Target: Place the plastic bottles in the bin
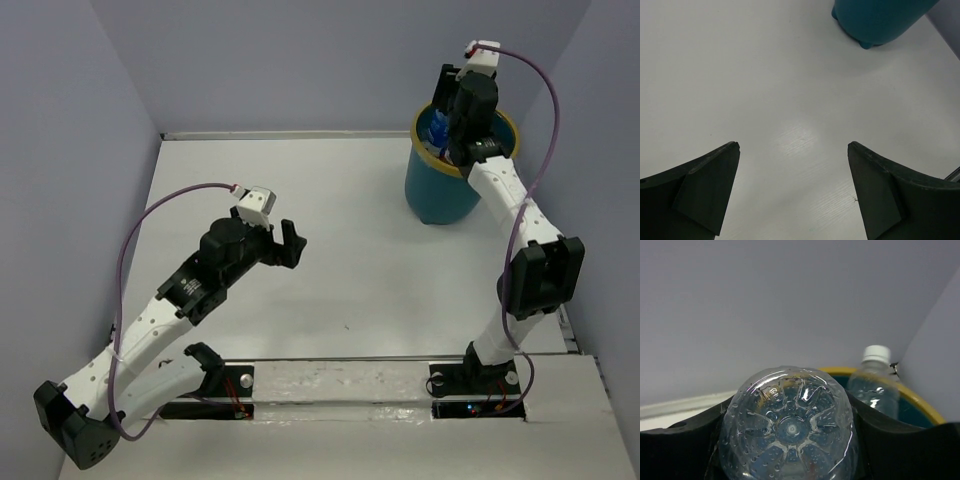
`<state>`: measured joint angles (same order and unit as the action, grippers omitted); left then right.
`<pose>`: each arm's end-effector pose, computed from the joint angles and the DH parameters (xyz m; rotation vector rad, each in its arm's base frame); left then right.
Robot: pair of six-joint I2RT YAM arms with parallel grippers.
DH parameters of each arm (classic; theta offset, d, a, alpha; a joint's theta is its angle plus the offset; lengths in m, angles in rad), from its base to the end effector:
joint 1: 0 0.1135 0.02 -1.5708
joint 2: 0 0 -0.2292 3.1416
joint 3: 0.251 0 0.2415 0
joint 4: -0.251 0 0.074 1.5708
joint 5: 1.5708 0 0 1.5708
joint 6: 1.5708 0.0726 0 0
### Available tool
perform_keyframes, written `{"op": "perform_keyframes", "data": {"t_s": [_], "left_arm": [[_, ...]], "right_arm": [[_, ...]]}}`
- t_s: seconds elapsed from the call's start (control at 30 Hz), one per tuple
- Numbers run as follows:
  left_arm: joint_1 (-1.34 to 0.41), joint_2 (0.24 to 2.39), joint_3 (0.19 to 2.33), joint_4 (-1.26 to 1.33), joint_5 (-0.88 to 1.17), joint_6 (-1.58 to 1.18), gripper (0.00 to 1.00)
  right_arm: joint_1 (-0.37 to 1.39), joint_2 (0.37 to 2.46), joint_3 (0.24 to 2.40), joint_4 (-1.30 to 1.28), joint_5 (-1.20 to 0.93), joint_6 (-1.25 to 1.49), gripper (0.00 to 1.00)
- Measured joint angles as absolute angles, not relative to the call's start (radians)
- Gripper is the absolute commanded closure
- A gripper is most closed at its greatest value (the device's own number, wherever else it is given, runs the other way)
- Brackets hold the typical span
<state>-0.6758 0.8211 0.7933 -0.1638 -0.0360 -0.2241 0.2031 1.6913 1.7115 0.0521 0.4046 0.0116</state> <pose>0.1914 -0.1501 0.3068 0.3779 1.7641 -0.6178 0.4177 0.0568 0.4159 0.1822 1.4947 -0.1305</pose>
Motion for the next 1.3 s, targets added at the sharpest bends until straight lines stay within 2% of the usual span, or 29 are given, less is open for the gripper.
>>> {"op": "perform_keyframes", "data": {"t_s": [0.1,0.13,0.17,0.23,0.43,0.7,0.83,0.97,1.3], "left_arm": [[-0.67,0.818,0.793,-0.164,-0.036,-0.224,0.01],[-0.67,0.815,0.793,-0.165,-0.037,-0.224,0.01],[-0.67,0.81,0.791,-0.164,-0.04,-0.224,0.01],[-0.669,0.799,0.791,-0.165,-0.056,-0.224,0.01],[-0.653,0.787,0.791,-0.166,-0.095,-0.225,0.01],[-0.632,0.788,0.791,-0.179,-0.151,-0.225,0.01],[-0.613,0.788,0.791,-0.181,-0.159,-0.225,0.01],[-0.59,0.765,0.791,-0.178,-0.147,-0.226,0.01],[-0.581,0.563,0.796,-0.109,-0.105,-0.258,0.01]], "right_arm": [[0.203,1.755,1.702,0.022,0.424,-0.027,0.63],[0.204,1.768,1.702,0.013,0.433,-0.044,0.54],[0.205,1.777,1.702,0.007,0.44,-0.059,0.37],[0.203,1.787,1.702,0.002,0.452,-0.085,0.22],[0.197,1.787,1.702,-0.025,0.468,-0.105,0.03],[0.197,1.709,1.703,-0.115,0.438,-0.057,0.0],[0.197,1.568,1.695,-0.152,0.368,0.014,0.0],[0.198,1.332,1.597,-0.135,0.235,0.125,0.0],[0.196,0.798,0.982,-0.042,-0.297,0.376,0.0]]}}
